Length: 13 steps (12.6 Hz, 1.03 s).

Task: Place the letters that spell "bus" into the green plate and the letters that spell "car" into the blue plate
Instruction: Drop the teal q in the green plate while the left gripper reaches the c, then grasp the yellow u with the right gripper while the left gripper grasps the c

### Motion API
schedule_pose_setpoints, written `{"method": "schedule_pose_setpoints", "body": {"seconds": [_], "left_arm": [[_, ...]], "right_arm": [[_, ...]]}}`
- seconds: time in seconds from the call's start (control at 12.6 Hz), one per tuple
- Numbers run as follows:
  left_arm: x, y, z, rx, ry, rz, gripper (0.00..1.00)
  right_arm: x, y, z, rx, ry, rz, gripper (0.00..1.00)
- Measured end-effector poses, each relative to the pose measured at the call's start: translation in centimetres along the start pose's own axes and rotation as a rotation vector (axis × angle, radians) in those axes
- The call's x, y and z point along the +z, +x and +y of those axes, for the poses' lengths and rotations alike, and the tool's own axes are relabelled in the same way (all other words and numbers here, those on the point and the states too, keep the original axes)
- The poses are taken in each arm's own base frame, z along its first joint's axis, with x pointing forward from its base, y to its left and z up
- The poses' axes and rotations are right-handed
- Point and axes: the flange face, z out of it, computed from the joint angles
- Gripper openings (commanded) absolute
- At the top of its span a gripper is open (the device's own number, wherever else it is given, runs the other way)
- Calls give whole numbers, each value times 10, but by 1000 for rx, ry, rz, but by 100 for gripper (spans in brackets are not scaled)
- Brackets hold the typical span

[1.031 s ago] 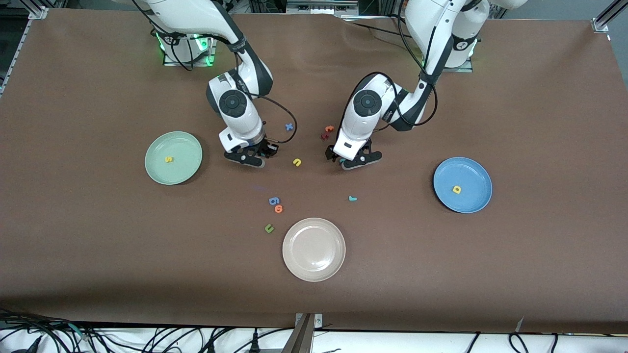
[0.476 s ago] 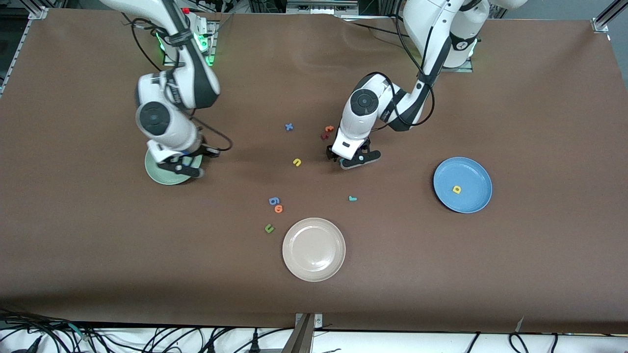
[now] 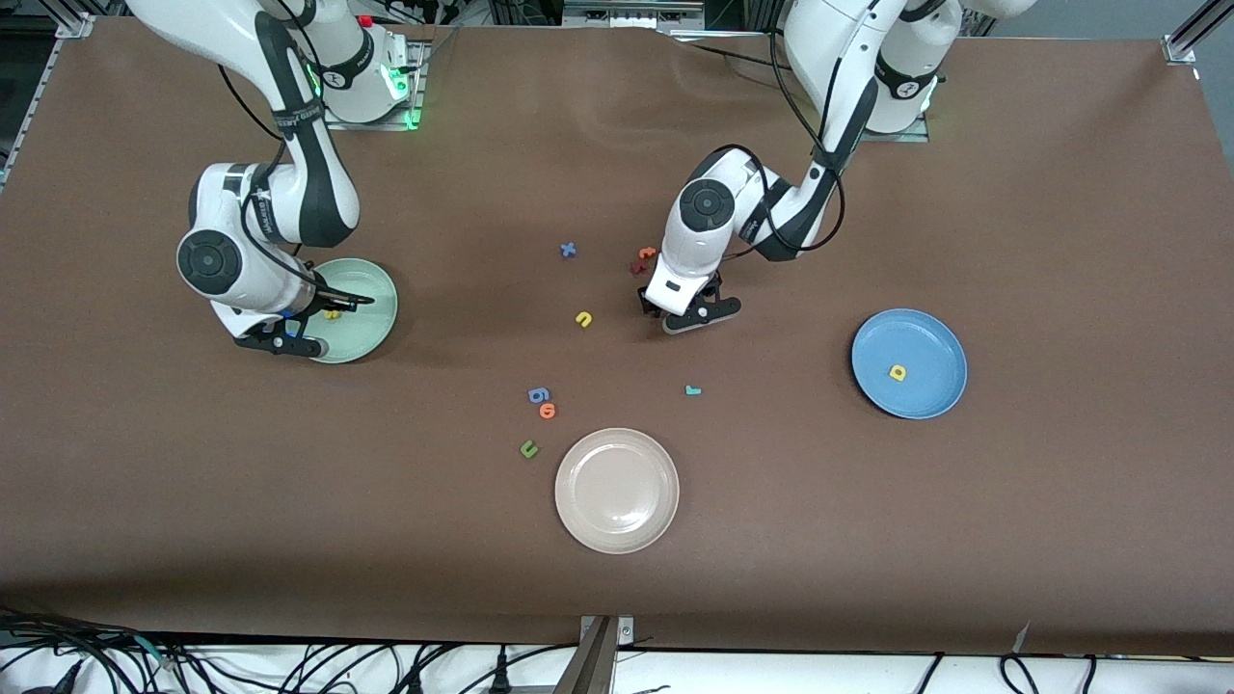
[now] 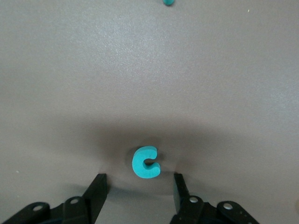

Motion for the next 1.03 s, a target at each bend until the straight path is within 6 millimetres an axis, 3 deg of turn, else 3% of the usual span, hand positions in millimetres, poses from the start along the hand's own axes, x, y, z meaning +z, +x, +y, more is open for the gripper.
{"method": "schedule_pose_setpoints", "body": {"seconds": [0.16,0.32,0.71,0.87,1.03], "left_arm": [[-2,1,4,0,18,5,57],[-1,2,5,-4,19,7,52],[-3,3,7,-6,22,6,30],[-3,3,7,-6,23,6,23],[-4,4,7,-7,23,6,19]], "right_arm": [[13,-1,0,1,-13,-14,61],[16,0,-1,1,-16,-15,86],[3,0,-9,8,10,4,92],[-19,-6,-38,34,42,10,95],[-47,-14,-83,82,69,27,99]]}}
